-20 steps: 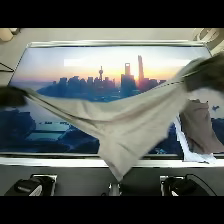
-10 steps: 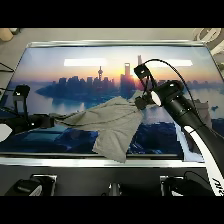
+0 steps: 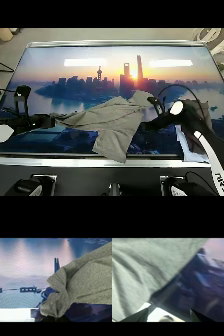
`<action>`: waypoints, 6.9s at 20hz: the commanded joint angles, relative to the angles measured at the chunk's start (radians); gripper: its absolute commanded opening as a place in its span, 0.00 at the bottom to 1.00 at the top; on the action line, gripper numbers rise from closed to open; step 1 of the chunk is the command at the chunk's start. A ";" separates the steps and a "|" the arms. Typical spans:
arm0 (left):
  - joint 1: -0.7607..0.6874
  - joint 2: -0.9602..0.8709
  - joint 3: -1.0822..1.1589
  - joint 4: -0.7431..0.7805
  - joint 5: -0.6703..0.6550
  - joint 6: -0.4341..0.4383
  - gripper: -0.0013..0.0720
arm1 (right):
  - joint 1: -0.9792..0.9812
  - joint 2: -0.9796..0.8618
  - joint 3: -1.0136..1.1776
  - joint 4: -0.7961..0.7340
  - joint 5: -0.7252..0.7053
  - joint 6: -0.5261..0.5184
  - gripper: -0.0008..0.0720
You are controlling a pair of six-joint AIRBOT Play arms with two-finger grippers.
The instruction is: Fold the shirts.
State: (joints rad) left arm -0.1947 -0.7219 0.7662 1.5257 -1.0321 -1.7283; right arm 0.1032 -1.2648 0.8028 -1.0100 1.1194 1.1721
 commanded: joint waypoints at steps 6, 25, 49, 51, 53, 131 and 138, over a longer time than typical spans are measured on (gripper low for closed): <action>0.000 0.000 0.000 -0.001 0.006 0.000 0.05 | 0.011 -0.062 -0.163 0.370 -0.233 -0.070 0.74; 0.000 0.022 0.886 -0.007 0.011 0.087 0.05 | -0.163 0.693 0.695 -0.136 -0.344 -0.340 0.04; 0.006 -0.444 0.598 0.105 -0.058 -0.018 0.05 | -0.163 -0.068 0.722 -0.188 -0.029 -0.075 0.04; 0.014 -0.559 0.601 0.100 -0.042 -0.076 0.05 | -0.163 -0.199 0.722 0.009 -0.082 -0.075 0.04; 0.014 -0.651 0.601 0.094 -0.041 -0.140 0.06 | -0.161 -0.295 0.722 0.135 -0.080 -0.076 0.04; 0.121 0.011 1.137 -0.060 0.069 0.061 0.05 | -0.300 0.679 0.840 -0.315 -0.331 -0.388 0.03; 0.121 0.036 1.133 -0.077 -0.010 0.059 0.05 | -0.300 0.761 0.841 -0.422 -0.169 -0.251 0.03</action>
State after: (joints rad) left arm -0.0750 -0.6895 1.8771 1.4433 -1.0271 -1.6615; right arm -0.1963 -0.5297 1.6375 -1.3972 0.9215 0.8913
